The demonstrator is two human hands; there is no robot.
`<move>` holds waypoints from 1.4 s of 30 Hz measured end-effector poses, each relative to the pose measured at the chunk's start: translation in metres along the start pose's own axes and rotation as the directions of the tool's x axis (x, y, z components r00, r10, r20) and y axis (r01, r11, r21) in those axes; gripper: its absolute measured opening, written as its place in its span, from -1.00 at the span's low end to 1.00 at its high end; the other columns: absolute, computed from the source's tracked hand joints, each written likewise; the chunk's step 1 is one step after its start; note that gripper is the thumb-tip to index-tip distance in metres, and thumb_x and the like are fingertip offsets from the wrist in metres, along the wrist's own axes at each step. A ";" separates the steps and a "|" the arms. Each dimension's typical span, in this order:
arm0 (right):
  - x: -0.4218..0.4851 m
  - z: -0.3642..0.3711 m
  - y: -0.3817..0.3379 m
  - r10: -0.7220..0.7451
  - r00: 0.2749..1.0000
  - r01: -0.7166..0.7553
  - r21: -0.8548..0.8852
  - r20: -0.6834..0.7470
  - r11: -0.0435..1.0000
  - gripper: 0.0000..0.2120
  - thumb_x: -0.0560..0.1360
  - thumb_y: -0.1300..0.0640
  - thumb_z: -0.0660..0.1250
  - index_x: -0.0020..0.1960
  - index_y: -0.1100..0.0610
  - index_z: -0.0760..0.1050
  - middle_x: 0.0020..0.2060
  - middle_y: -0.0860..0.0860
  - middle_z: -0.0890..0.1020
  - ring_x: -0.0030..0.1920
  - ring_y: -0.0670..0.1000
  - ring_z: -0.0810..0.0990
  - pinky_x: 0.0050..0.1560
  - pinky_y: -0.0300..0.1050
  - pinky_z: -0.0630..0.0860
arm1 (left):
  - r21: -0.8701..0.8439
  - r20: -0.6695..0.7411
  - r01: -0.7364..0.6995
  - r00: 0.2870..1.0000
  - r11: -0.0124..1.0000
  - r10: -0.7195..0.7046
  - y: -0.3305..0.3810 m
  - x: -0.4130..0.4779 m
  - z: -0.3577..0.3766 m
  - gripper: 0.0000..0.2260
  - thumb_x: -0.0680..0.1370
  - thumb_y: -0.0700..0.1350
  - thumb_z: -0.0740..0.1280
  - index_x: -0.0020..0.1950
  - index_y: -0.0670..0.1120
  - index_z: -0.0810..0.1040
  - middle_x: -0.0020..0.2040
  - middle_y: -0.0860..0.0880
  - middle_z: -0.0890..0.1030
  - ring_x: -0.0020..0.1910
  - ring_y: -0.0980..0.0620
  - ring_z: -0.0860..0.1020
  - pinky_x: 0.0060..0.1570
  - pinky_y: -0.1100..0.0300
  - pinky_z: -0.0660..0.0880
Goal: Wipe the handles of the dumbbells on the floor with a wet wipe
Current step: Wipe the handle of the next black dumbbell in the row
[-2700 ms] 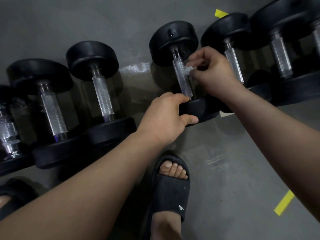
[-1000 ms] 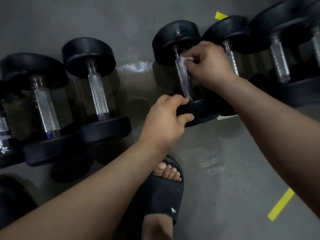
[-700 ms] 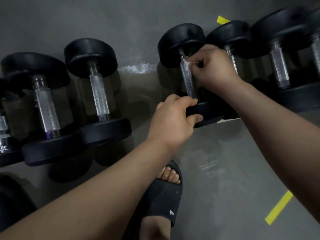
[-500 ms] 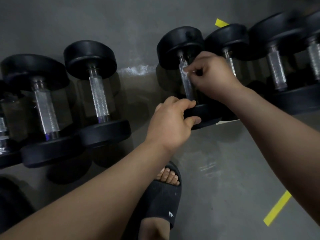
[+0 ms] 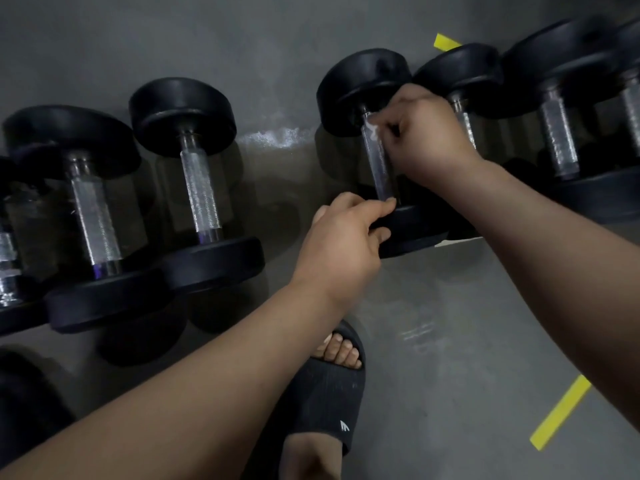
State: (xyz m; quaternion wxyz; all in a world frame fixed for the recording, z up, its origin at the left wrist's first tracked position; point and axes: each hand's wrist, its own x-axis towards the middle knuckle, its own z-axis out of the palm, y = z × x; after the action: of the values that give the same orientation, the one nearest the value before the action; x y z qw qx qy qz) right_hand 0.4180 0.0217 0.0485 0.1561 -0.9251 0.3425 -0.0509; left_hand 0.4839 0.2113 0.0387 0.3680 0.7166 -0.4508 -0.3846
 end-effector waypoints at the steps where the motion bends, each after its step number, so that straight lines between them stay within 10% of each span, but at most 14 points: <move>1: 0.000 0.000 -0.001 -0.002 1.000 0.002 -0.003 0.010 1.000 -0.77 0.52 0.22 0.32 0.06 0.18 0.72 -0.01 0.19 0.61 -0.05 0.19 0.62 0.00 -0.05 0.53 | -0.003 -0.001 -0.004 1.000 1.000 0.004 0.000 0.000 0.000 -0.64 0.60 -0.19 0.38 0.39 0.06 0.57 0.11 0.08 0.52 0.13 -0.03 0.50 0.17 0.31 0.42; 16: -0.006 -0.003 -0.009 -0.052 0.995 0.057 -0.052 0.089 0.997 -0.79 0.54 0.20 0.32 0.04 0.24 0.70 -0.02 0.21 0.56 -0.08 0.23 0.61 -0.02 -0.01 0.55 | 0.022 -0.072 -0.016 0.997 1.000 0.018 -0.001 -0.003 0.005 -0.64 0.59 -0.12 0.40 0.39 0.05 0.57 0.06 0.03 0.54 0.07 -0.08 0.54 0.13 -0.03 0.52; 32: -0.010 -0.033 0.001 -0.096 0.887 0.095 0.025 0.451 0.995 -0.81 0.47 0.21 0.48 0.07 0.06 0.73 -0.04 -0.01 0.65 -0.02 -0.02 0.62 0.03 -0.22 0.46 | -0.008 -0.137 0.157 0.978 0.988 -0.156 0.003 -0.005 -0.004 -0.61 0.53 0.04 0.48 0.29 -0.13 0.62 0.06 -0.01 0.55 0.06 -0.02 0.56 0.12 0.18 0.47; 38: -0.008 -0.027 0.004 -0.026 0.956 0.017 0.032 0.293 0.999 -0.77 0.49 0.20 0.44 0.12 0.03 0.71 -0.02 0.00 0.63 0.02 0.01 0.63 0.08 -0.20 0.47 | -0.004 -0.131 0.163 0.978 0.987 -0.162 0.002 -0.004 -0.004 -0.62 0.52 0.04 0.49 0.26 -0.13 0.64 0.01 0.03 0.52 0.04 0.00 0.55 0.08 0.21 0.45; 42: -0.014 -0.033 0.005 -0.020 0.843 0.020 0.005 0.537 1.000 -0.78 0.46 0.19 0.47 0.06 -0.04 0.73 -0.05 -0.06 0.71 -0.01 -0.05 0.65 0.08 -0.15 0.54 | -0.009 -0.132 0.160 0.978 0.987 -0.160 0.003 -0.003 -0.006 -0.61 0.51 0.04 0.50 0.25 -0.14 0.64 0.05 -0.02 0.56 0.05 -0.05 0.57 0.13 0.10 0.50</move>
State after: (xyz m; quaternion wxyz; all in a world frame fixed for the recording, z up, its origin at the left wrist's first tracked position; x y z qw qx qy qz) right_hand 0.3978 0.0191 0.0787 0.2449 -0.9059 0.2753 0.2085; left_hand 0.4870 0.2142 0.0446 0.3643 0.7748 -0.3665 -0.3642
